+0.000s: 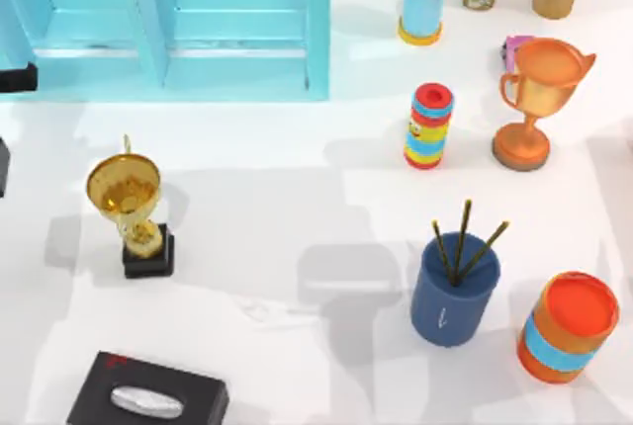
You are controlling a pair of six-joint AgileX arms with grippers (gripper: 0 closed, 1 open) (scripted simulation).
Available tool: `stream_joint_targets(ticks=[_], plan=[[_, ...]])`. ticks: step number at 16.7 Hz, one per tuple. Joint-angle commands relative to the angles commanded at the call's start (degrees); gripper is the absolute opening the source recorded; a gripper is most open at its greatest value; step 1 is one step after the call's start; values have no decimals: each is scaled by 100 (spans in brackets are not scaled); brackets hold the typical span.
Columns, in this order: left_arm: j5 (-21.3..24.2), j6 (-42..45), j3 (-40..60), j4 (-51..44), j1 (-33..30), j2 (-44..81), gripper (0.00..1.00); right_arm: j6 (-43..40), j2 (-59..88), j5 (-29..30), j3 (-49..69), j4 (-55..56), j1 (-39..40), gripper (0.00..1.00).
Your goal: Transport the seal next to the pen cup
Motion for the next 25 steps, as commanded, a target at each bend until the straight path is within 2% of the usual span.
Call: stream_joint_targets(ticks=[3,5,12,15,25], plan=[[34,-424,383,-892,-849,-212,0,0,0,0,0,0,0,100],[50,-584,498,-1224,-1190,-354,0,0,0,0,0,0,0,100],[29,-679,597,-1314,-1299,-386,0,0,0,0,0,0,0,100],[-59,-1090,1030,-1325,-1619,-309,0,0,0,0,0,0,0,100],[384,-3601,2896,-2227,-4223,1527,0,0,0,0,0,0,0,100]])
